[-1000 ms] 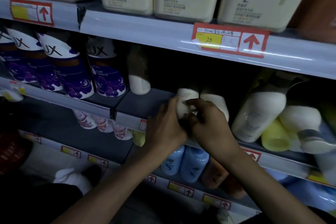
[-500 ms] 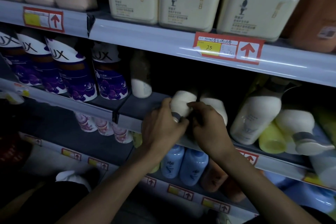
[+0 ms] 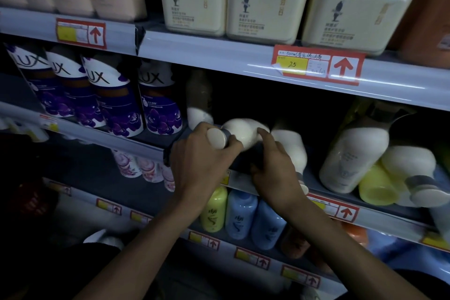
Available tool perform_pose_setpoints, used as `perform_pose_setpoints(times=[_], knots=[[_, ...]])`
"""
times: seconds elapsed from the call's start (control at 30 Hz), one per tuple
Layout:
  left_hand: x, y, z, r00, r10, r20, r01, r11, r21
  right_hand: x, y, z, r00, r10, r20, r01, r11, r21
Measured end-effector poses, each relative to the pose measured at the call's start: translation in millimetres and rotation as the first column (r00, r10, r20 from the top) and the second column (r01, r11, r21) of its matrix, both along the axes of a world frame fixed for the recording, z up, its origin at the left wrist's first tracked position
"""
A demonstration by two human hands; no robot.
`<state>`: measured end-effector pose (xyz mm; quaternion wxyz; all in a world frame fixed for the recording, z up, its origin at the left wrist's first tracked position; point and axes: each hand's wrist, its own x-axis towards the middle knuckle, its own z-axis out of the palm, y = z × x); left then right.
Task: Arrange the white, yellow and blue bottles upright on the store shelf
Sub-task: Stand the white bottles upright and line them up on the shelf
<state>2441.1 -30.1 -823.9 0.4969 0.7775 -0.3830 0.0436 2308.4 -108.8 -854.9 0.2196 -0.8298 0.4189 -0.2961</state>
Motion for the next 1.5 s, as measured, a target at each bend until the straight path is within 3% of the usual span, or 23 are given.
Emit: perform_pose_setpoints(times=[0.27,0.43,0.53,0.67,0.93,1.2,1.5], knots=[[12,8,9,0.999,-0.034,0.014,0.036,0.98,-0.198,30,-11,-5,0.995,-0.022,0.1,0.025,0.999,-0.029],[17,10,7,0.996,-0.086,0.002,0.084,0.97,-0.23,39,-16,-8,0.987,-0.055,0.153,0.071,0.992,-0.101],[19,14,5,0.971,-0.21,-0.116,0.175,0.95,-0.26,41,-18,-5,0.982,-0.106,0.155,0.122,0.987,-0.1],[23,20,3,0.821,-0.467,-0.328,0.336,0.86,-0.384,46,-14,0,0.97,-0.099,0.223,0.108,0.994,-0.026],[60,19,-11,0.722,-0.423,-0.548,0.2,0.885,-0.42,77,6,4,0.951,-0.043,0.305,0.016,0.996,0.09],[84,13,-10,0.716,-0.46,-0.524,0.219,0.862,-0.457,116,1,6,0.938,-0.037,0.344,-0.035,0.979,0.2],[99,2,-15,0.739,-0.407,-0.538,0.15,0.877,-0.456,138,-4,5,0.955,-0.043,0.294,-0.021,0.977,0.213]])
